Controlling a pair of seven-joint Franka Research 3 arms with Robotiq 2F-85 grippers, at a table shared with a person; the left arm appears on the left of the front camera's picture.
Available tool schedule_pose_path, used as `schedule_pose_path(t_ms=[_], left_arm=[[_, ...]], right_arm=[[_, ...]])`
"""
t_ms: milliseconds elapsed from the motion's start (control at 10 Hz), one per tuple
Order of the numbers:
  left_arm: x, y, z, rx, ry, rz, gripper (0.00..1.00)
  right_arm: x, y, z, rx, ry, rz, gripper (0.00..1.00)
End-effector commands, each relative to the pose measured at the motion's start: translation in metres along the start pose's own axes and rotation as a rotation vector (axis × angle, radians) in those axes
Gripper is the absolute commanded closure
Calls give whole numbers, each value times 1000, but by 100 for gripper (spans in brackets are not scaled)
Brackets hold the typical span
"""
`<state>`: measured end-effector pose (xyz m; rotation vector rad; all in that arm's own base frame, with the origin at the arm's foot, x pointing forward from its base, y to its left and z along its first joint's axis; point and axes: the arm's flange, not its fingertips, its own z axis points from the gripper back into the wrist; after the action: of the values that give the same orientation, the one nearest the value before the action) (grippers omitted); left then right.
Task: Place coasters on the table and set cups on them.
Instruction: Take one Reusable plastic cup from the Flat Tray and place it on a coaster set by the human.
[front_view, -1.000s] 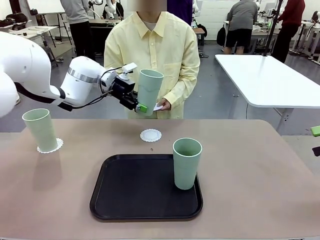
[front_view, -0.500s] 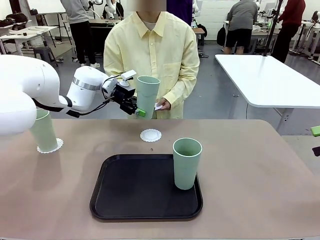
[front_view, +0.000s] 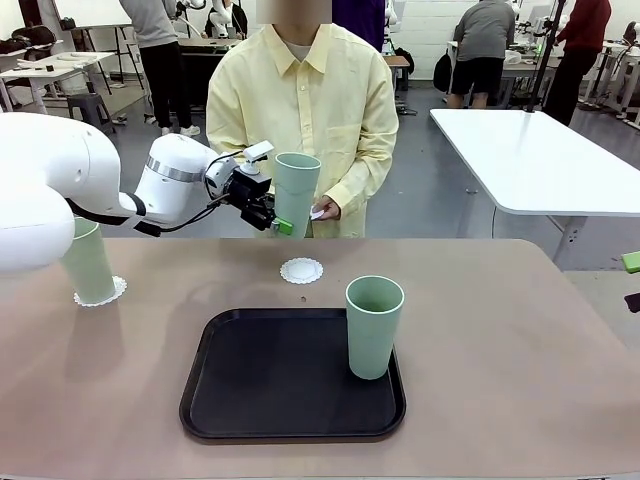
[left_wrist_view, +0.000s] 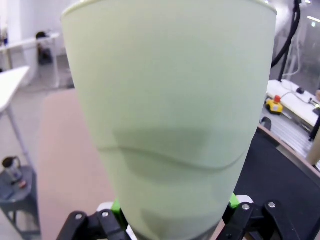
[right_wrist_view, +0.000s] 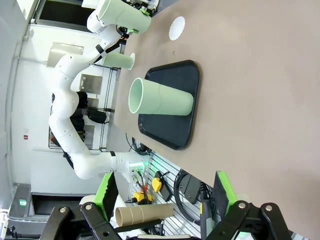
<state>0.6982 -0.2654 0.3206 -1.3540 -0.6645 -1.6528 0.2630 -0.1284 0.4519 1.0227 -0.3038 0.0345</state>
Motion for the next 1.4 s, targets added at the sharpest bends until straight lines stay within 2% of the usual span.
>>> schedule_pose_path(t_ms=[0,200,500,800,1300], left_arm=[[-5,-2,-2,-16,-5,-68,22],[-10,-12,-11,-29,70,-201,22],[-23,-15,-20,-90,50,-328,22],[-32,-1,-25,-66,25,-335,22],[-43,26,-28,-23,2,-251,22]], right_arm=[[0,0,0,16,0,14,0],[0,0,0,16,0,14,0],[0,0,0,16,0,14,0],[0,0,0,16,0,14,0],[0,0,0,16,0,14,0]])
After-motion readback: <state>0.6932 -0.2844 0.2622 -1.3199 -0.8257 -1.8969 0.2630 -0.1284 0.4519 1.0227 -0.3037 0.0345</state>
